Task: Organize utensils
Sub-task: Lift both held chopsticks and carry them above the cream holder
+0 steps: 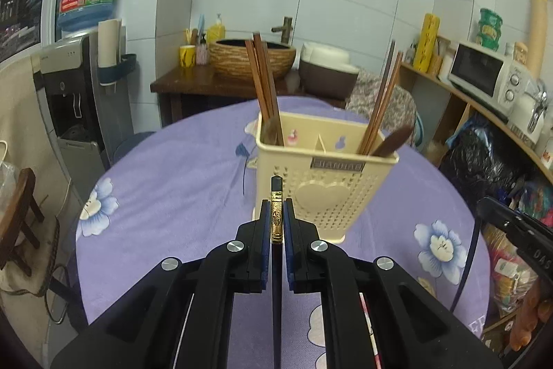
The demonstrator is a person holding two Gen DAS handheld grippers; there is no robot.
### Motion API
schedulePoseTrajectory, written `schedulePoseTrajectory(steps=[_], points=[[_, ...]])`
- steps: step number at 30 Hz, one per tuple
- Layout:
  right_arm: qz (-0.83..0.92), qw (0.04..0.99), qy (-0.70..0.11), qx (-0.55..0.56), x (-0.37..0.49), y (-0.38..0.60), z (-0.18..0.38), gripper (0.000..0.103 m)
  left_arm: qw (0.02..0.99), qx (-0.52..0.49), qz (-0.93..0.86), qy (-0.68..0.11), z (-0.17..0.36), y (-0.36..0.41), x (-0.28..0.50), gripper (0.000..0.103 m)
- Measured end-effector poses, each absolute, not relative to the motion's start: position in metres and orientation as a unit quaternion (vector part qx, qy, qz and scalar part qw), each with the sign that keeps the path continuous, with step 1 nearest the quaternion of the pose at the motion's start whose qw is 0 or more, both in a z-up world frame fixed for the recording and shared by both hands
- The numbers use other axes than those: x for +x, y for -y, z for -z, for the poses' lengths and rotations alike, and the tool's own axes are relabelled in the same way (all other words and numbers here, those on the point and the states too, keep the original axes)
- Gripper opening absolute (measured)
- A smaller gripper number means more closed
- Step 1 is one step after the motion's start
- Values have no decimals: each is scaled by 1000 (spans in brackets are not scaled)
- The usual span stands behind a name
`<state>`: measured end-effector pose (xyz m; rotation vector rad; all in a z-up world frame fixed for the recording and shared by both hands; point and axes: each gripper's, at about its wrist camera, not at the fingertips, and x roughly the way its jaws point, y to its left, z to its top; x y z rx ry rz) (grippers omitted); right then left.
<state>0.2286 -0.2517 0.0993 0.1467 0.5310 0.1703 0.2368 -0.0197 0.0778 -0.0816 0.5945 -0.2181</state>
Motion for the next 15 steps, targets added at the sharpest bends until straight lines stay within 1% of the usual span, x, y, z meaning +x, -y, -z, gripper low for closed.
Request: schedulePoseTrajectory(steps=[6,15], points=[[-89,964,-241,64,222,249,-120,8,957,-48,103,-267,-95,14,230,8],[-91,964,-242,59,219,244,-118,8,959,-51,102,-261,-99,8,231,8]])
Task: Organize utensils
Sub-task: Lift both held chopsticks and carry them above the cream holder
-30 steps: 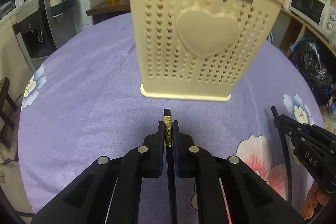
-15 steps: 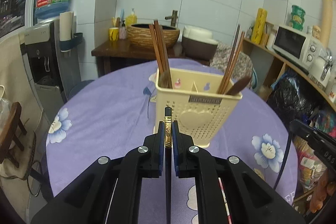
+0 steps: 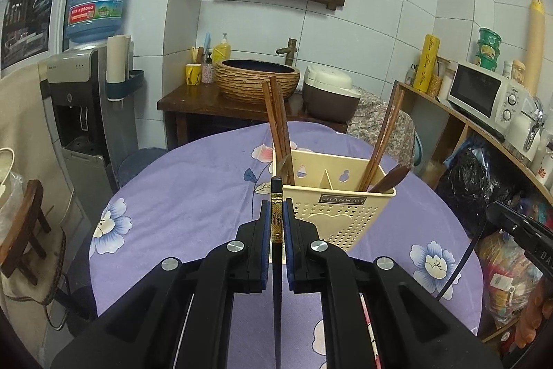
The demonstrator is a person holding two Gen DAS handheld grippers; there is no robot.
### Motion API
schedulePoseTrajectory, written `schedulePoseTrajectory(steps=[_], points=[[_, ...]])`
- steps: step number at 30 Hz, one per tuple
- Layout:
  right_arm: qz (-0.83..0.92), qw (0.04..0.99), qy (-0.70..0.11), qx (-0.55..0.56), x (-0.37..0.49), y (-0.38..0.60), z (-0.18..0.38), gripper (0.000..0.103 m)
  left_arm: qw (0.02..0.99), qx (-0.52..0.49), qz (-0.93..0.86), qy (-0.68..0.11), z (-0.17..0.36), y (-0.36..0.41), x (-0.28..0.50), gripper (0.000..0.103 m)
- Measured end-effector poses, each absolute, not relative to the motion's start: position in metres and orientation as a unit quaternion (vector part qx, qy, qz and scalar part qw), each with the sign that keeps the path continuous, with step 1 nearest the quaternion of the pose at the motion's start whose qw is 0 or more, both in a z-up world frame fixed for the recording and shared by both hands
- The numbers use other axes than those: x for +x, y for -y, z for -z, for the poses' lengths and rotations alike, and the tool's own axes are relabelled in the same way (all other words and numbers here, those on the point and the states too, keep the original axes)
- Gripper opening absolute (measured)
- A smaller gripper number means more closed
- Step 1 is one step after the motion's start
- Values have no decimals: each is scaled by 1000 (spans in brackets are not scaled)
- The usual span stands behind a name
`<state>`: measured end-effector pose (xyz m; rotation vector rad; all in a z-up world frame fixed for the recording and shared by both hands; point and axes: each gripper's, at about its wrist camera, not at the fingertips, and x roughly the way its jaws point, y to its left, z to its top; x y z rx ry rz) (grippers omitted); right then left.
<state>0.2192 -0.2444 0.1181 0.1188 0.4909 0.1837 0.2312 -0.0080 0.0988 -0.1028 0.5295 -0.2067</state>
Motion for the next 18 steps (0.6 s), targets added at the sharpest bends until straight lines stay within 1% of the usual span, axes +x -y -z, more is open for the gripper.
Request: schedulePoseTrajectory(steps=[18], points=[[-104,963,-241,66,221,249,-131,8,959,-65,118,-250,-118,-6,229,8]])
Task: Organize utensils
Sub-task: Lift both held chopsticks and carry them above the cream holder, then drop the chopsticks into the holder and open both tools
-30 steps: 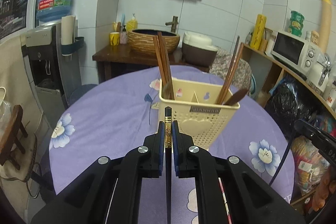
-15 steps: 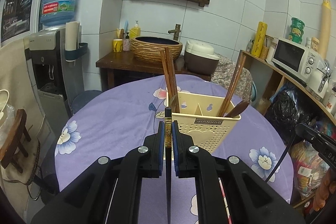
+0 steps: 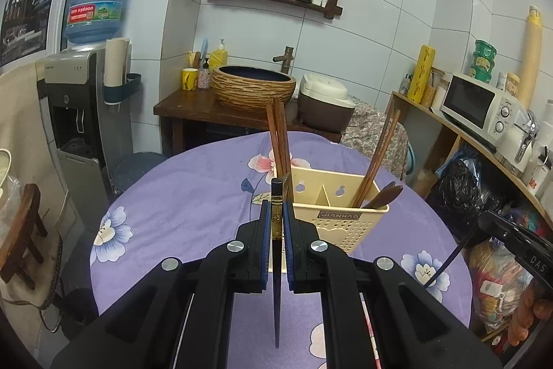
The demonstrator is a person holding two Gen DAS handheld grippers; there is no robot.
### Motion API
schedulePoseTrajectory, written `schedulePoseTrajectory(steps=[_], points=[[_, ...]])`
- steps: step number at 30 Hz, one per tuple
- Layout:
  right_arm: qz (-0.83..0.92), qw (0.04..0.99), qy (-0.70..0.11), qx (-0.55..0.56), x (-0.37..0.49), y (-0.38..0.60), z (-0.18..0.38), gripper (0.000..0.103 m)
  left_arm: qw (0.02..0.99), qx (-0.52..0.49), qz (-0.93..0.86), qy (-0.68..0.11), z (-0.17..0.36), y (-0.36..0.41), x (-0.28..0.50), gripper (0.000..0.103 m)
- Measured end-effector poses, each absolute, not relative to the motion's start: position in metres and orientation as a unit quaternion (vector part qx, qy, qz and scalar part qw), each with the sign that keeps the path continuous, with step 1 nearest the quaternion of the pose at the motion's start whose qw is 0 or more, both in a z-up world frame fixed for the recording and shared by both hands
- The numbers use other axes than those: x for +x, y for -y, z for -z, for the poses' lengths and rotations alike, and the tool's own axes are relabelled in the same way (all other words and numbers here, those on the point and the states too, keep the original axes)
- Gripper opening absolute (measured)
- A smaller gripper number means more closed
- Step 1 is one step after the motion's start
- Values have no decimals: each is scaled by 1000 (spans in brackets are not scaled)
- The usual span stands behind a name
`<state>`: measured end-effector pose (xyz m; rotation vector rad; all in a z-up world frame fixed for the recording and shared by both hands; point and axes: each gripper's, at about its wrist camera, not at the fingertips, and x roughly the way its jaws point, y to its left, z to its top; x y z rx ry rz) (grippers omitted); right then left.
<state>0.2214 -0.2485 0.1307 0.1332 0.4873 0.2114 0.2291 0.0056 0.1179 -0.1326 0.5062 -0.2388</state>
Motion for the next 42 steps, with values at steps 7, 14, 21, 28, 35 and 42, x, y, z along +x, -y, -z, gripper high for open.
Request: schedulePoseTrajectory(steps=[7,14,21,28,35,42], points=[[-130,963,-229,61,226,246,-162,8,960,-70,133,-236,-145,-14,232,8],[-178,957,-219,60,240,231,-224,8,958,-73,169,-219,-198,-16,238,8],[-175,966,-180,66,267,215,-289,8,971,-63,160,-168,-262,-4,253,8],[-120,976,-167,69,308,211,-291,9,973,-64,142,-172,-264,14,288,8],[-106,969,-210,73,341,206,-232,9,965,-59,134,-219,-213,29,314,8],[-110,959,-251,70,357,198,-187,9,957,-47,125,-259,-167,32,325,8]])
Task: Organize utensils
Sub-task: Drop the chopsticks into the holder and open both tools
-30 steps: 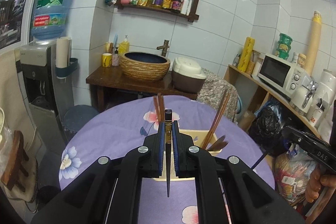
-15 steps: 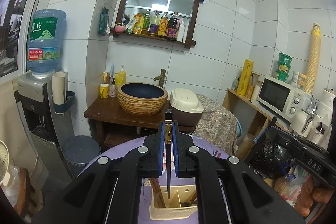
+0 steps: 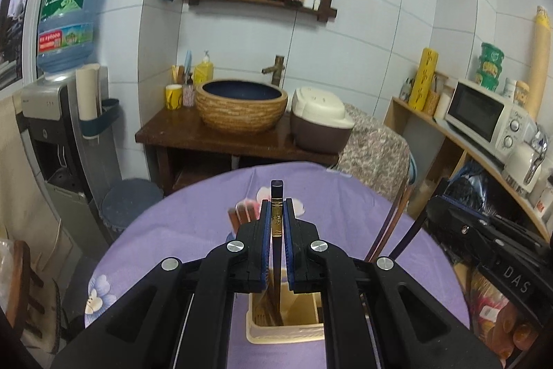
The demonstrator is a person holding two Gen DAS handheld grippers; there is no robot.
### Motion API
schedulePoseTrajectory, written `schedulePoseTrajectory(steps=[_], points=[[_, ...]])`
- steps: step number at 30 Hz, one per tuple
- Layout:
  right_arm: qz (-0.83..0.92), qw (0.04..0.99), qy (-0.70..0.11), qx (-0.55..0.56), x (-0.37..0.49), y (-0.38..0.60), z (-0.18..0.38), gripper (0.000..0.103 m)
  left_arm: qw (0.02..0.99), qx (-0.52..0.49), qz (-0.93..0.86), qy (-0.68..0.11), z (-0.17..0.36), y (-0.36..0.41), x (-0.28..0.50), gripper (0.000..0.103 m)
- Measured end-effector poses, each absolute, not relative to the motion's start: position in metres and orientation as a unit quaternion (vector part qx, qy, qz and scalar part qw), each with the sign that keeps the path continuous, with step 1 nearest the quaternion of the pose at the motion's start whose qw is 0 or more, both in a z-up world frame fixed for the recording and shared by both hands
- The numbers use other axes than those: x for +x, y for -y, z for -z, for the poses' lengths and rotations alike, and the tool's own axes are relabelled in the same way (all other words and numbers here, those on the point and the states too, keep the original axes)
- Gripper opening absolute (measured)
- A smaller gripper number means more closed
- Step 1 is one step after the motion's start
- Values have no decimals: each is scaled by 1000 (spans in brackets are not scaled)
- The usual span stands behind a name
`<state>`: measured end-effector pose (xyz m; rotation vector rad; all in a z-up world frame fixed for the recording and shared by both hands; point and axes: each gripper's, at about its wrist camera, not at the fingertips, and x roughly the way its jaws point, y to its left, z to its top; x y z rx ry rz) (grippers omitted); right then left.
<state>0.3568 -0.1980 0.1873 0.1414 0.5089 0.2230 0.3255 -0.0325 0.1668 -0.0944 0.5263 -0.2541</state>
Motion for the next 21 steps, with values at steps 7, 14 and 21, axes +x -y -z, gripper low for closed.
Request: schedulePoseTrajectory(steps=[7,14,21], points=[[-104,957,-265,60,362,194,-161,9,949,-39,122,-288,-129,34,333,8],[-112,957,-260,66,363,198,-159,10,950,-44,124,-284,-132,37,332,8],[-105,972,-201,62,334,207,-166,60,960,-60,135,-240,-142,24,301,62]])
